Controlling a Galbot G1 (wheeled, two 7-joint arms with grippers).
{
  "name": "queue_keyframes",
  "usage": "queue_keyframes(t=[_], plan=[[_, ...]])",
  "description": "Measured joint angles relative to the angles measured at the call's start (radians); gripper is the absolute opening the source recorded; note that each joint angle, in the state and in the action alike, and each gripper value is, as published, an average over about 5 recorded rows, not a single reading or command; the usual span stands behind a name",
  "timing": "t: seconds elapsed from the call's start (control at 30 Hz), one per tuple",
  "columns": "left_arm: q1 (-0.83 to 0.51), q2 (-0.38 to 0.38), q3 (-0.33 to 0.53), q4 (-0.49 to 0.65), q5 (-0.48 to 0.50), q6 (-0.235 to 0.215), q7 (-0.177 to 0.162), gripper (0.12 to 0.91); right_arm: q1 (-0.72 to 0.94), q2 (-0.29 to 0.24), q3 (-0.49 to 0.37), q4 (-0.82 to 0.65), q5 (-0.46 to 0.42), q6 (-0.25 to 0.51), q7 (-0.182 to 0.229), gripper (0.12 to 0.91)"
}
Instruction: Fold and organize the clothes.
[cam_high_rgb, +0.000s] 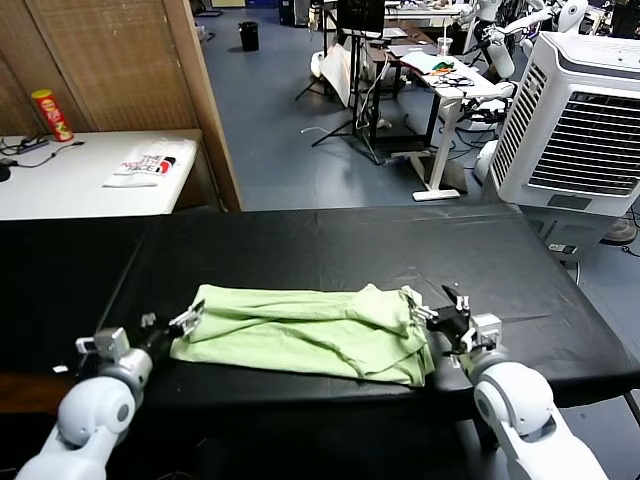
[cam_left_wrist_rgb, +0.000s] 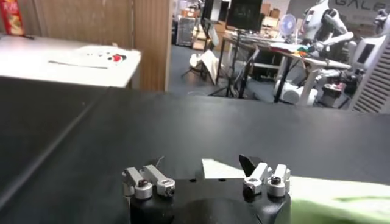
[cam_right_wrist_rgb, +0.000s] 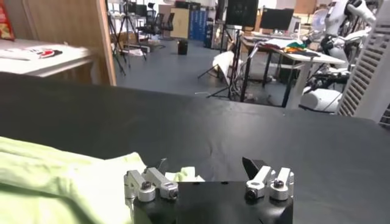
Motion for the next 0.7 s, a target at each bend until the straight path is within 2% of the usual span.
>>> queue_keyframes(t=[0.2, 0.43, 0.57, 0.7], plan=[[0.028, -0.003, 0.000, 0.010, -0.008, -0.009, 0.027, 0.798, -0.023, 0.006, 0.008, 0.016, -0.007, -0.001, 0.000, 0.798], [0.031, -0.011, 0.009, 0.018, 0.016, -0.018, 0.042, 0.779, -0.040, 0.017, 0.008, 0.023, -0.027, 0.001, -0.002, 0.798], [0.030, -0.013, 0.019, 0.017, 0.052, -0.025, 0.048, 0.636, -0.047, 0.021, 0.005, 0.022, -0.045, 0.006, -0.006, 0.798], [0.028, -0.012, 0.024, 0.014, 0.062, -0.022, 0.051, 0.392, -0.050, 0.025, 0.001, 0.019, -0.053, 0.009, -0.008, 0.798]])
